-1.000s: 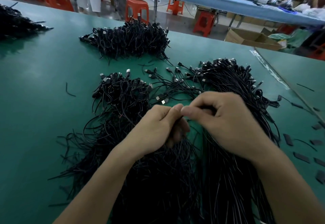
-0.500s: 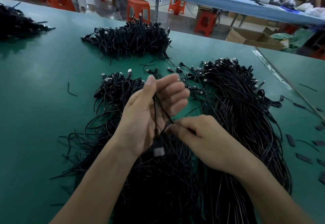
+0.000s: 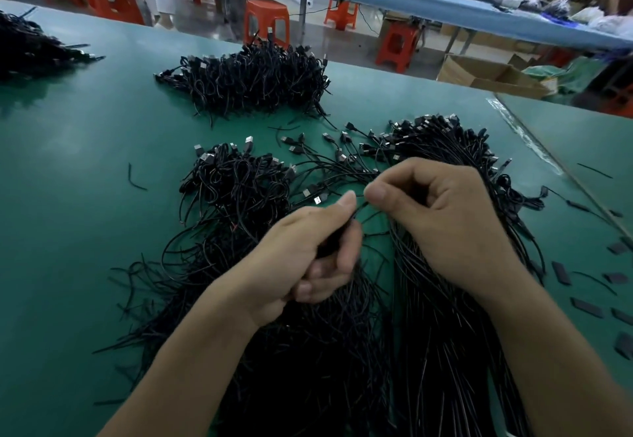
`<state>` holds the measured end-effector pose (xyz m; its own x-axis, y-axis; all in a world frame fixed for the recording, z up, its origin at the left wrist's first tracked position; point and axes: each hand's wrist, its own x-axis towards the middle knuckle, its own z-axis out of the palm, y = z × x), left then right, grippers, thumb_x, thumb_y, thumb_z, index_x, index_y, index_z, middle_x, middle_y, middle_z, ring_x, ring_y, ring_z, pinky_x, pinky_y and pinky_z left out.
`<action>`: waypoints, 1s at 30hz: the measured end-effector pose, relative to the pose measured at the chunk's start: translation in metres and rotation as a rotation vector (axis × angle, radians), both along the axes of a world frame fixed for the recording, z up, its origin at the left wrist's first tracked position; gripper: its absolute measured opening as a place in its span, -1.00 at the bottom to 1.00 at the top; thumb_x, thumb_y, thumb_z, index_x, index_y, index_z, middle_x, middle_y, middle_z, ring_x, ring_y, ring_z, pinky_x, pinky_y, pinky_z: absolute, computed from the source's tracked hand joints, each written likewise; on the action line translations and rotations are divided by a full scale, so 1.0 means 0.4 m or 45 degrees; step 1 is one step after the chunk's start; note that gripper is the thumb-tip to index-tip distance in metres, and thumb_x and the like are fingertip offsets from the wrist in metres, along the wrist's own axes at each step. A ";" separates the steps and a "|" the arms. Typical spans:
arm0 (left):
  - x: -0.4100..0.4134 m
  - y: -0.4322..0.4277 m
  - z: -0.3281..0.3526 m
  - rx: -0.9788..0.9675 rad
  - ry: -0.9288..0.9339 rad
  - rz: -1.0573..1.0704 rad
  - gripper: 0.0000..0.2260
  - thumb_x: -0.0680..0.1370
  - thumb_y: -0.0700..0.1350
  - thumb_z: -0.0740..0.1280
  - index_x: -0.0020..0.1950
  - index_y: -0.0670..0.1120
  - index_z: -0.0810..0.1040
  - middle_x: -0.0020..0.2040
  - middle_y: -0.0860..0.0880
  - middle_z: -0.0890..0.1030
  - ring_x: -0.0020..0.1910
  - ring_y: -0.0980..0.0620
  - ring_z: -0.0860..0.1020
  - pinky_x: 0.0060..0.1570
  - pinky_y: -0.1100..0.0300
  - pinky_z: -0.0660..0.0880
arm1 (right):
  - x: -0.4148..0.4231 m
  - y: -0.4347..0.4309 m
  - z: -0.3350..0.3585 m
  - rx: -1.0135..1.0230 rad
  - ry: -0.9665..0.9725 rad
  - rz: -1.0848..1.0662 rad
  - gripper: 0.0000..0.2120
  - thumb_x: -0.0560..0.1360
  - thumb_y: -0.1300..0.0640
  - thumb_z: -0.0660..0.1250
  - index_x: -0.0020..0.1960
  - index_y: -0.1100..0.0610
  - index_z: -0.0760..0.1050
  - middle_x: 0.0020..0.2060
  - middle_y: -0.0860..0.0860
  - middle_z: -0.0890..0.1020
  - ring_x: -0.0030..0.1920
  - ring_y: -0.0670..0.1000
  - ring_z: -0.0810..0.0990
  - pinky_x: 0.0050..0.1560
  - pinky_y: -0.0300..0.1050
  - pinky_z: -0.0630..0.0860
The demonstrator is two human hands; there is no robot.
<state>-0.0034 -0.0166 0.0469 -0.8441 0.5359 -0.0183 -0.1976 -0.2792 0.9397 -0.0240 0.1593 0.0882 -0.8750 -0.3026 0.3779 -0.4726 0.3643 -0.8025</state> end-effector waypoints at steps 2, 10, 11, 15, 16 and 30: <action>-0.003 -0.011 0.006 0.243 -0.062 -0.069 -0.55 0.62 0.13 0.16 -0.40 -0.05 0.47 -0.59 0.12 0.29 -0.66 0.22 0.23 -0.65 0.36 0.21 | -0.001 -0.015 -0.022 0.001 -0.077 -0.057 -0.82 0.45 -0.10 0.34 -0.20 -0.04 0.62 -0.40 -0.06 0.61 -0.40 -0.15 0.47 -0.40 -0.22 0.39; -0.037 -0.016 -0.005 0.649 -0.047 0.556 -0.58 0.60 0.09 0.15 -0.05 -0.15 0.72 -0.17 -0.07 0.70 -0.20 0.05 0.69 -0.21 0.27 0.61 | 0.059 -0.044 -0.080 0.493 -0.251 0.236 -0.67 0.64 0.02 0.26 -0.28 0.11 0.47 -0.41 0.07 0.49 -0.43 0.06 0.41 -0.40 -0.06 0.36; -0.039 -0.016 -0.011 0.484 0.036 0.645 -0.58 0.59 0.08 0.16 0.03 -0.18 0.69 -0.09 -0.11 0.72 -0.10 -0.01 0.71 -0.13 0.23 0.62 | 0.063 -0.041 -0.073 0.518 -0.246 0.271 -0.67 0.65 0.03 0.25 -0.27 0.12 0.46 -0.39 0.07 0.49 -0.41 0.02 0.41 -0.39 -0.11 0.35; -0.033 -0.006 -0.028 -0.349 0.372 0.716 -0.64 0.67 0.03 0.12 0.00 -0.08 0.68 -0.14 -0.03 0.73 -0.15 0.06 0.70 -0.16 0.24 0.60 | 0.049 -0.015 -0.031 0.612 -0.030 0.234 -0.81 0.61 0.04 0.30 -0.16 0.02 0.58 -0.30 -0.13 0.56 -0.21 -0.09 0.53 -0.20 -0.22 0.44; -0.027 -0.001 -0.026 -0.511 0.416 0.659 -0.63 0.68 0.04 0.12 -0.08 -0.01 0.68 -0.23 0.00 0.71 -0.25 0.10 0.67 -0.22 0.23 0.57 | 0.042 -0.010 -0.019 0.598 0.035 0.202 -0.86 0.59 0.02 0.34 -0.12 -0.03 0.61 -0.27 -0.19 0.57 -0.16 -0.13 0.55 -0.16 -0.26 0.44; -0.006 -0.025 -0.009 0.010 0.035 -0.271 -0.53 0.66 0.09 0.10 -0.46 0.03 0.37 -0.54 0.04 0.45 -0.61 0.14 0.36 -0.58 0.32 0.31 | 0.013 0.023 -0.029 0.016 -0.380 0.413 -0.86 0.44 -0.03 0.46 -0.13 0.01 0.55 -0.24 -0.04 0.62 -0.19 -0.03 0.58 -0.12 -0.13 0.57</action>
<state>-0.0059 -0.0265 0.0434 -0.7120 0.7022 0.0076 -0.2275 -0.2409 0.9435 -0.0188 0.1686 0.0765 -0.8041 -0.5827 0.1174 -0.3123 0.2461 -0.9176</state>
